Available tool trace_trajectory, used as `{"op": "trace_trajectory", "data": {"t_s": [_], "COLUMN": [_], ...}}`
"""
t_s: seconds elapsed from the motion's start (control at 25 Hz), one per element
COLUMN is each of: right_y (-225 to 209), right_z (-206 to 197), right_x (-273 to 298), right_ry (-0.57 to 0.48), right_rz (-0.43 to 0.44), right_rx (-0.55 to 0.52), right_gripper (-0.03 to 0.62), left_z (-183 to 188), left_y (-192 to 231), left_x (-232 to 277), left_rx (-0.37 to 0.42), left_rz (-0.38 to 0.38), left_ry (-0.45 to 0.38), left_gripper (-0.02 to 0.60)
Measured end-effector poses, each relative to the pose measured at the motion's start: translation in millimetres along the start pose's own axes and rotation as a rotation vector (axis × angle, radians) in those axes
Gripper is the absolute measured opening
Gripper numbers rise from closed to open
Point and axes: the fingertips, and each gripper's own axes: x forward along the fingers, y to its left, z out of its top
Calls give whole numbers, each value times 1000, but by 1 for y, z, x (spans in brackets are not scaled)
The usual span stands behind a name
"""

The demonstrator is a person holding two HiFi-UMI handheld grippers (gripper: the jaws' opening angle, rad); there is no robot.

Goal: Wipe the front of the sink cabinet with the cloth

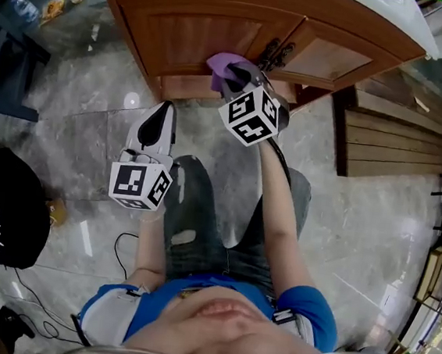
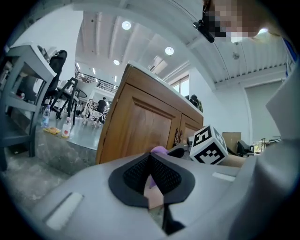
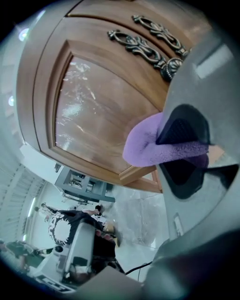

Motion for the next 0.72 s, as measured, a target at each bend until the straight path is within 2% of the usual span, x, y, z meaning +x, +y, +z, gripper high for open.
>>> {"op": "trace_trajectory", "data": {"t_s": [0.12, 0.28, 0.44, 0.48, 0.6, 0.72], "right_y": [5, -6, -49, -63, -101, -133], "right_z": [-5, -17, -33, -36, -44, -39], "right_x": [-20, -73, -134, -146, -171, -181], "right_ry": [-69, -207, -295, -309, -319, -349], "right_rz": [39, 156, 179, 175, 141, 86], "right_rx": [-15, 78, 129, 137, 177, 211], "right_gripper": [63, 63, 64, 64, 64, 64], "left_z": [-14, -6, 29, 41, 74, 93], "left_y": [-21, -65, -116, -127, -163, -181], "left_x": [17, 39, 68, 78, 115, 144], "left_rx": [25, 61, -14, -10, 107, 188], "left_rz": [20, 43, 47, 58, 103, 103], "left_ry": [22, 22, -65, -82, -77, -58], "left_gripper": [0, 0, 0, -1, 0, 0]}}
